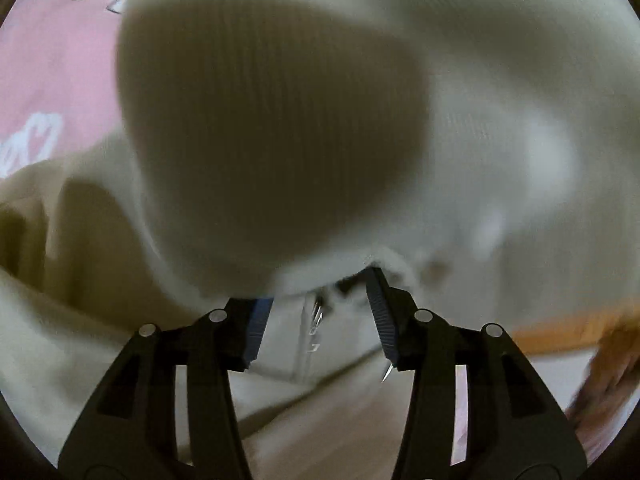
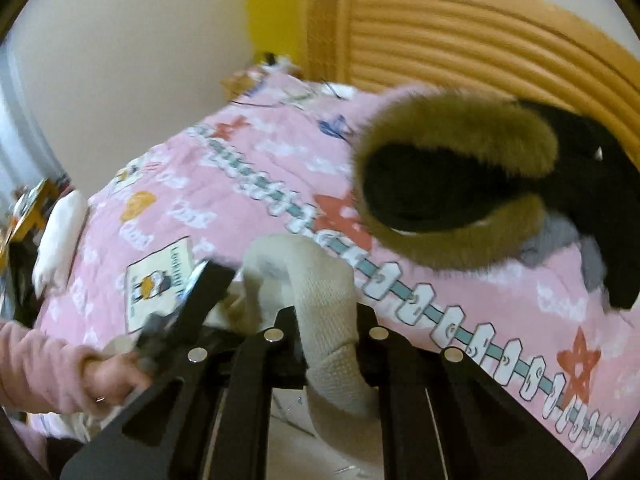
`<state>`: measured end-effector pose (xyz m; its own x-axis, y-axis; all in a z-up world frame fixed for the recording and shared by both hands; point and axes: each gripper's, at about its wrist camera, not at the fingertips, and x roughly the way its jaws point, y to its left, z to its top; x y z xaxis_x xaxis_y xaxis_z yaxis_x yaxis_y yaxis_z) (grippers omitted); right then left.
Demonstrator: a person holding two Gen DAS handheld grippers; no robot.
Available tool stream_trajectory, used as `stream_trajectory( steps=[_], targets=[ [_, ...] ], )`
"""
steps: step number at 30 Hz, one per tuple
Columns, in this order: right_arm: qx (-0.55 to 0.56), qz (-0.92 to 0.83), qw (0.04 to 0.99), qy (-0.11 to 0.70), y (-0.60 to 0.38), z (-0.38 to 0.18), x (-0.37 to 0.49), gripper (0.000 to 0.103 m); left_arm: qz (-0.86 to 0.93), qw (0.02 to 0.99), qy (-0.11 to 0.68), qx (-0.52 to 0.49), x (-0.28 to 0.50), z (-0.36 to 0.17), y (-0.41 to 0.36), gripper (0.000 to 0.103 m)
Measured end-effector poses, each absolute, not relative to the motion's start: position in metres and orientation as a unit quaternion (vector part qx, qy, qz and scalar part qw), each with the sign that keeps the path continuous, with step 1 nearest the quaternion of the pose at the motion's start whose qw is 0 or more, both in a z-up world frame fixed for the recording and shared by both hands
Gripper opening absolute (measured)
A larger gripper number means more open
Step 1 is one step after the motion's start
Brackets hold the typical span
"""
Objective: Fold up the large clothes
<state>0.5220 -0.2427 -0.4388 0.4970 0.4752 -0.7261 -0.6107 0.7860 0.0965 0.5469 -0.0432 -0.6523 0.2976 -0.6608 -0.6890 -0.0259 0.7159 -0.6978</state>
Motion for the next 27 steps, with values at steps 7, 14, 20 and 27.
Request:
stream_trajectory(
  steps=[7,14,20,27],
  targets=[
    [-0.085,0.347,0.858,0.368,-0.24,-0.494,0.415,0.011,-0.194,0.717,0.586,-0.324,0.476,-0.669,0.007,0.046],
    [-0.112,0.323,0.86,0.379,-0.199,-0.577,0.321,0.063,-0.183,0.725,0.583,-0.319,0.414,-0.662,0.065,0.055],
    [0.007,0.251,0.876,0.411,-0.239,-0.582,0.295,0.088,-0.186,0.736,0.573,-0.308,0.404,-0.636,0.061,0.097],
    [0.204,0.045,0.838,0.503,-0.356,-0.594,0.361,0.089,-0.146,0.711,0.621,-0.296,0.434,-0.655,0.019,0.097]
  ],
)
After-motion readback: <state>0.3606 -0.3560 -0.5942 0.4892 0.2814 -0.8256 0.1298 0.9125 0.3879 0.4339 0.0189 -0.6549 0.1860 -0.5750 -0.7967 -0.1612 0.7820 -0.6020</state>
